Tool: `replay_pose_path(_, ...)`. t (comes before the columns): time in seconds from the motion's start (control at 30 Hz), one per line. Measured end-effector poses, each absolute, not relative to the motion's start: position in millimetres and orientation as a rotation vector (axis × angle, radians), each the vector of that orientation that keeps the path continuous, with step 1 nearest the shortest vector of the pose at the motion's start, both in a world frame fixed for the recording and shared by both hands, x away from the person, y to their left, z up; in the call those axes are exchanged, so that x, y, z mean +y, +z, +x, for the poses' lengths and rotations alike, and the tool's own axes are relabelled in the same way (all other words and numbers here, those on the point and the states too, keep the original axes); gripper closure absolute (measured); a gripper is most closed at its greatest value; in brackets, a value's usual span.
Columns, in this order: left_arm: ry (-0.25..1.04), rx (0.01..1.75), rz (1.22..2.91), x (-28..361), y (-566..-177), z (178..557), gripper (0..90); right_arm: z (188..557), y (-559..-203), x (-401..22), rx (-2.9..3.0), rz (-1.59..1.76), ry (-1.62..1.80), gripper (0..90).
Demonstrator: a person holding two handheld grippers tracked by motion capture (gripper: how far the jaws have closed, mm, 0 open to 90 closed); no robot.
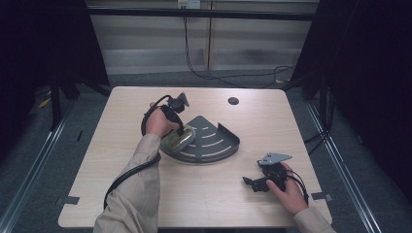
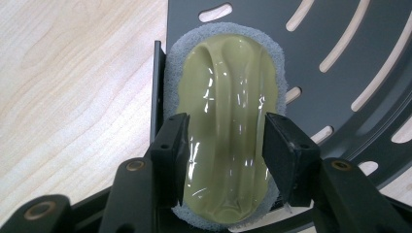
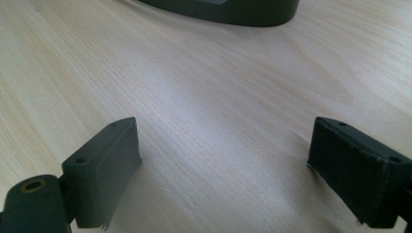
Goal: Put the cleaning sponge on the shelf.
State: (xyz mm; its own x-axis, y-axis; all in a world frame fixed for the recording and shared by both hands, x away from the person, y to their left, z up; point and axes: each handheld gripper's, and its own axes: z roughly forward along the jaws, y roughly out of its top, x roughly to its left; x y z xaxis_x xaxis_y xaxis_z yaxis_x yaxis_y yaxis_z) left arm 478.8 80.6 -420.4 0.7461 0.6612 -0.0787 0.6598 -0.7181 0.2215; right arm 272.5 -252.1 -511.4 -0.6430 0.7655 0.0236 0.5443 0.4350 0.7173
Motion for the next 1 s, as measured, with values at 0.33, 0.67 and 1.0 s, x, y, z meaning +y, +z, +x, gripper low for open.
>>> replay_pose_path(0.33,0.039,1.078,2.681,81.9,-417.9,477.1,40.5,272.5,-511.4,-252.2,2.386,1.125,1.023,10.6)
replay_pose_path(0.67,0.04,1.085,2.662,83.4,-415.8,475.6,28.7,272.6,-511.4,-252.2,2.387,1.124,1.025,10.6)
replay_pose_path(1.0,0.034,1.094,2.641,87.0,-411.1,471.0,24.6,272.5,-511.4,-252.2,2.386,1.124,1.024,10.6)
